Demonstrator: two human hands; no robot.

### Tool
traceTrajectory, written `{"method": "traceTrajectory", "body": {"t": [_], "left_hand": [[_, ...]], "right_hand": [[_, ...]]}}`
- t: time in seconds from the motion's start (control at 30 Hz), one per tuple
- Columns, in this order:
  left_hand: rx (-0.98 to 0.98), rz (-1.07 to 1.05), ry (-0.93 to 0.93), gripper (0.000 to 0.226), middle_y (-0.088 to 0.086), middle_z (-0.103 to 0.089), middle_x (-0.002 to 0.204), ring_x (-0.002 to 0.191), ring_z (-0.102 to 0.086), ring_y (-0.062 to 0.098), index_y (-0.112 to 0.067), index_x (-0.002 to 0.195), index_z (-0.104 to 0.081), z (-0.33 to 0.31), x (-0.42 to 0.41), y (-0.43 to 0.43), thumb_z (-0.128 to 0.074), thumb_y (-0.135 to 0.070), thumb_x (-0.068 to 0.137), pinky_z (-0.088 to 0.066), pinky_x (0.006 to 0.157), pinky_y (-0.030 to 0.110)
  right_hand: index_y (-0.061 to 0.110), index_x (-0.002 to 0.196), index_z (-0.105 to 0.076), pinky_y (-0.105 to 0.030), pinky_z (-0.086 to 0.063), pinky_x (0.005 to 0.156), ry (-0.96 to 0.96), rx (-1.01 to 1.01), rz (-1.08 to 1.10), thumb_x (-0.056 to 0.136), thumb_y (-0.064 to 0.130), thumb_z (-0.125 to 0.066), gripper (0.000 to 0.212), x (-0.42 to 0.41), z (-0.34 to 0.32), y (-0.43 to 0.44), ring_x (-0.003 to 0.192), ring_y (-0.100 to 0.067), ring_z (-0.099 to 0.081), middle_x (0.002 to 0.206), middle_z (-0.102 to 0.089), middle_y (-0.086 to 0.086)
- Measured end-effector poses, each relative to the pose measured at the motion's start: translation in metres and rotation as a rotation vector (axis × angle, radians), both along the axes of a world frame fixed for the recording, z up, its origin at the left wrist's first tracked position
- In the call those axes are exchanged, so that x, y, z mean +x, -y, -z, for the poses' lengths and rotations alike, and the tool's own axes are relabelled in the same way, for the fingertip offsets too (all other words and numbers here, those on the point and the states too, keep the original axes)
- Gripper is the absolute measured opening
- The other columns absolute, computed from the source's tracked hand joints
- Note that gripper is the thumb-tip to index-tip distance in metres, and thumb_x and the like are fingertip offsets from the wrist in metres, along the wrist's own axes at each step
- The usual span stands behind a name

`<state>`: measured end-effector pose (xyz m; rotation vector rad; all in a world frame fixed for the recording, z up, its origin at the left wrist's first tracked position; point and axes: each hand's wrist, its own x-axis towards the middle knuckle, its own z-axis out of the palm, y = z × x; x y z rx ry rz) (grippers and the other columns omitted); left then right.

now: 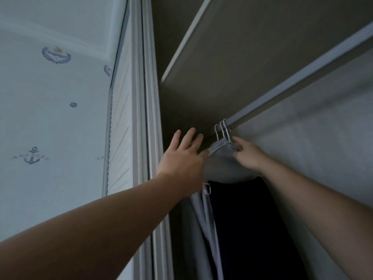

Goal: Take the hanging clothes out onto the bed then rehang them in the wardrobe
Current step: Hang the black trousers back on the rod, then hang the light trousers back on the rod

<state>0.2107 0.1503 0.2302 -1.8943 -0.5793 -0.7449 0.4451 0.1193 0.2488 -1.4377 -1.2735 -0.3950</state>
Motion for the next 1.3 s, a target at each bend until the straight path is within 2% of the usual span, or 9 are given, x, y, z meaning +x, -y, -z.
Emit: {"method": "traceTrajectory", "body": {"t": [0.13,0.2,0.27,0.43,0.63,0.83,1.0,1.17,1.3], "left_hand": [[0.031,0.083,0.122,0.062,0.004,0.003,0.166,0.149,0.024,0.027,-0.032,0.157,-0.015,0.014,-0.077,0.007,-0.023,-0.056,0.100,0.017,0.118,0.052],[-0.014,0.043,0.163,0.065,0.002,0.006,0.166,0.148,0.026,0.027,-0.034,0.157,-0.007,0.026,-0.124,0.009,-0.014,-0.060,0.098,0.013,0.120,0.053],[-0.054,0.008,0.201,0.068,0.001,0.006,0.167,0.149,0.024,0.027,-0.035,0.157,-0.002,0.042,-0.176,0.013,-0.009,-0.063,0.096,0.011,0.121,0.053],[-0.142,-0.073,0.299,0.073,0.000,0.000,0.167,0.152,0.014,0.026,-0.032,0.158,-0.005,0.095,-0.319,0.035,-0.009,-0.066,0.094,0.005,0.123,0.050],[-0.248,-0.154,0.450,0.069,0.001,-0.012,0.166,0.153,0.006,0.026,-0.027,0.158,-0.018,0.192,-0.494,0.081,-0.026,-0.060,0.098,-0.004,0.122,0.054],[-0.458,-0.468,0.625,0.069,-0.002,-0.011,0.166,0.154,0.002,0.025,-0.030,0.157,-0.021,0.336,-0.675,0.159,-0.030,-0.059,0.095,-0.010,0.121,0.057],[-0.618,-0.791,0.819,0.070,-0.002,-0.012,0.166,0.153,0.000,0.026,-0.032,0.156,-0.023,0.445,-0.790,0.244,-0.026,-0.063,0.094,-0.010,0.121,0.054],[-0.701,-1.149,0.955,0.073,-0.006,0.003,0.167,0.152,0.015,0.021,-0.035,0.158,-0.005,0.532,-0.873,0.338,-0.016,-0.068,0.093,-0.001,0.123,0.050],[-0.745,-1.341,1.104,0.074,-0.009,0.007,0.166,0.149,0.024,0.015,-0.041,0.156,0.003,0.589,-0.922,0.404,-0.010,-0.072,0.090,0.010,0.121,0.043]], "right_hand": [[0.040,0.149,-0.031,-0.027,-0.036,0.094,0.036,0.183,-0.026,0.093,0.018,-0.052,0.063,-0.077,0.027,0.018,0.122,-0.011,-0.044,0.153,-0.037,0.004],[0.042,0.149,-0.026,-0.031,-0.033,0.105,0.105,0.224,-0.082,0.094,0.021,-0.053,0.065,-0.120,0.043,0.025,0.134,-0.012,-0.036,0.156,-0.031,0.007],[0.042,0.150,-0.021,-0.044,-0.024,0.117,0.184,0.210,-0.100,0.096,0.025,-0.052,0.065,-0.168,0.060,0.028,0.145,-0.018,-0.023,0.158,-0.023,0.011],[0.035,0.154,-0.013,-0.048,-0.009,0.121,0.401,0.156,-0.089,0.096,0.036,-0.051,0.070,-0.315,0.119,0.016,0.150,-0.020,-0.002,0.163,-0.011,0.008],[0.048,0.149,0.007,-0.042,0.008,0.117,0.482,-0.018,-0.355,0.095,0.053,-0.035,0.068,-0.495,0.214,0.007,0.148,-0.012,0.016,0.162,0.006,0.017],[0.050,0.148,0.015,-0.045,0.012,0.118,0.553,-0.234,-0.735,0.095,0.057,-0.028,0.068,-0.691,0.339,0.031,0.147,-0.010,0.023,0.161,0.012,0.019],[0.052,0.148,0.012,-0.045,0.009,0.118,0.610,-0.341,-1.035,0.096,0.054,-0.038,0.072,-0.839,0.429,0.075,0.149,-0.012,0.015,0.162,0.008,0.017],[0.052,0.148,0.006,-0.049,0.001,0.119,0.638,-0.421,-1.314,0.091,0.059,-0.030,0.068,-0.963,0.506,0.134,0.149,-0.013,0.008,0.161,0.003,0.021],[0.049,0.150,0.004,-0.048,0.004,0.119,0.633,-0.516,-1.503,0.093,0.057,-0.032,0.068,-1.053,0.560,0.187,0.147,-0.008,0.016,0.160,0.006,0.023]]}}
